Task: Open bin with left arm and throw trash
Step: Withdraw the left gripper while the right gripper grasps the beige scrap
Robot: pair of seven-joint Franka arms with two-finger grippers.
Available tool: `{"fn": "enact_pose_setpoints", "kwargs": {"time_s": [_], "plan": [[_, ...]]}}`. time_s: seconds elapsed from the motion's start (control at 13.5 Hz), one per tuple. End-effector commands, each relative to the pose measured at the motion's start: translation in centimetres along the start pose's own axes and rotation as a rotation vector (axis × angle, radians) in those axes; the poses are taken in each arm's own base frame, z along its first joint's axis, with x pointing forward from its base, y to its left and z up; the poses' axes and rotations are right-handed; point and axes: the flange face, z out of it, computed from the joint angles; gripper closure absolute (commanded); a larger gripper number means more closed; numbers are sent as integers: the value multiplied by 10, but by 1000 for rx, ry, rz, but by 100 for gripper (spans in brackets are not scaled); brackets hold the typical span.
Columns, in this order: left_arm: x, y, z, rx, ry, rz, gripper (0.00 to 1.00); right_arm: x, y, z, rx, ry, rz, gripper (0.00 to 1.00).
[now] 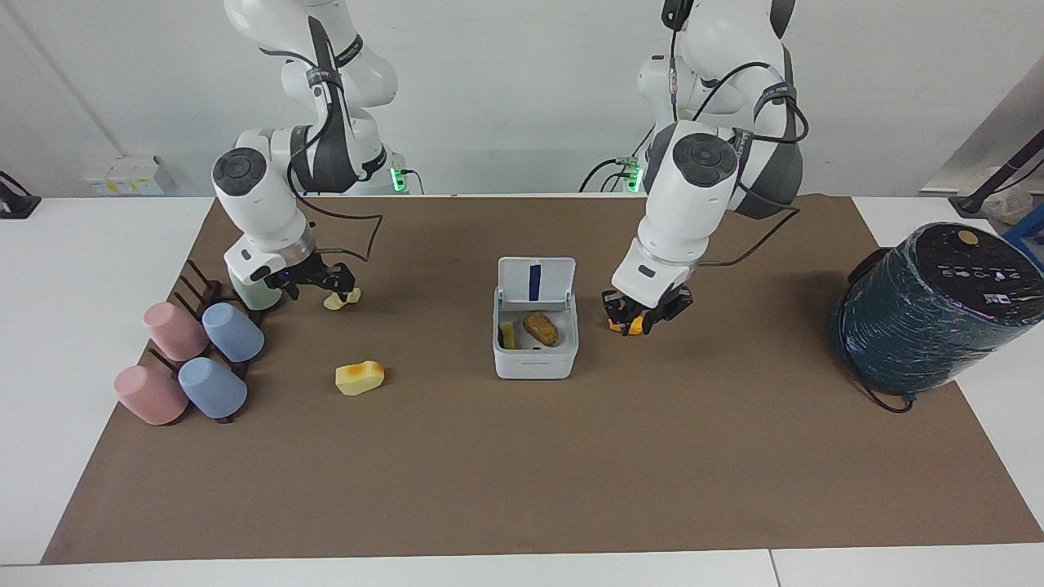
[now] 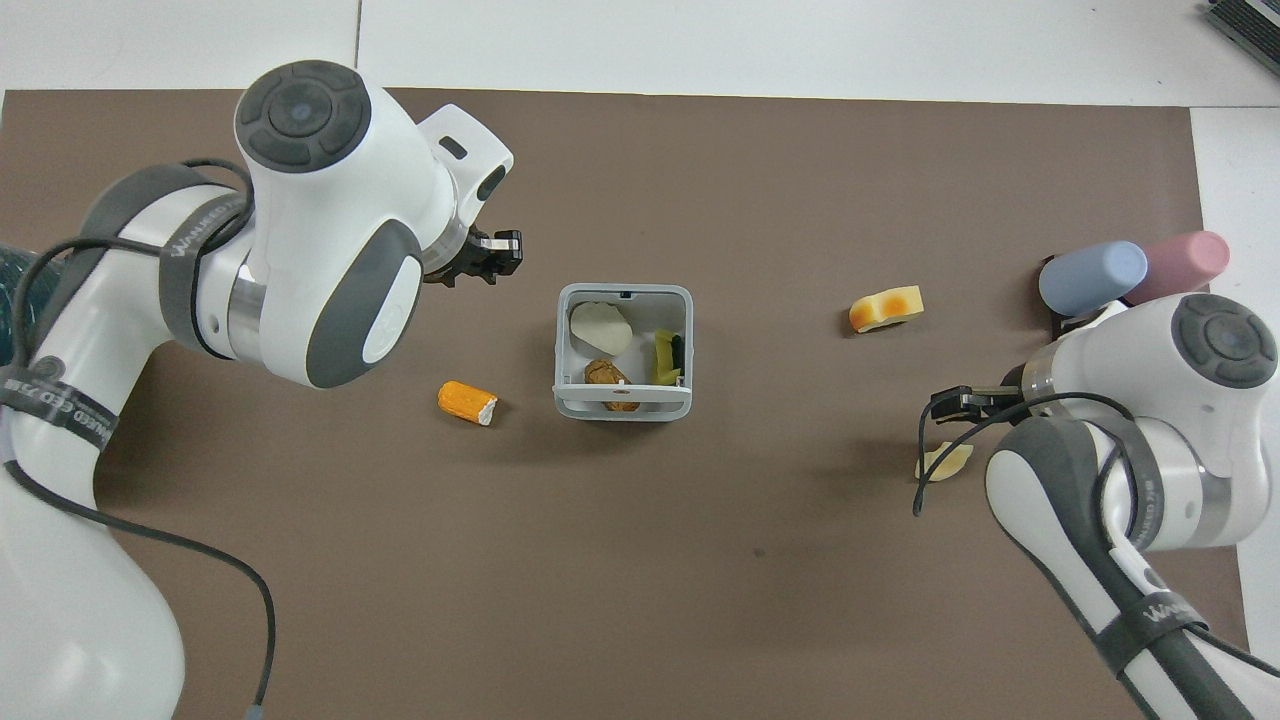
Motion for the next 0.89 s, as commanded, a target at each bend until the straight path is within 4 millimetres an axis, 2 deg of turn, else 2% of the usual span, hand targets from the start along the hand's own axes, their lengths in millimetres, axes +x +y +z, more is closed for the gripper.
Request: {"fn": "enact_pose_setpoints", "kwargs": {"time_s": [0.0, 0.07, 0.15, 0.22, 0.3, 0.37, 0.44, 0.52, 0.67, 0.81], "plan": [[-34, -17, 16, 7, 23, 27, 25, -26, 3, 28, 16, 16, -14, 0], [-40, -20, 22, 13, 10, 65, 19, -33, 4, 40, 15, 14, -14, 0], [-47, -24, 30, 17, 3, 113, 7, -39, 5, 48, 15, 10, -14, 0], [-51, -33, 37, 14, 13, 122, 3, -40, 5, 52, 15, 5, -13, 0], [-56, -38, 45, 8, 27, 97, 2, -43, 5, 53, 14, -1, -13, 10], [-60, -41, 50, 6, 32, 49, 2, -48, 5, 59, 12, -13, -15, 39], [-63, -46, 53, 7, 27, -47, 2, -50, 5, 58, 11, -19, -13, 73], [-63, -48, 54, 7, 26, -164, 2, -51, 5, 58, 11, -24, -7, 96], [-73, -52, 62, 16, 10, -281, 0, -46, 4, 54, 12, -12, -3, 100], [-81, -55, 68, 12, 17, -430, 0, -31, -6, 32, 16, 37, 20, 100]]}}
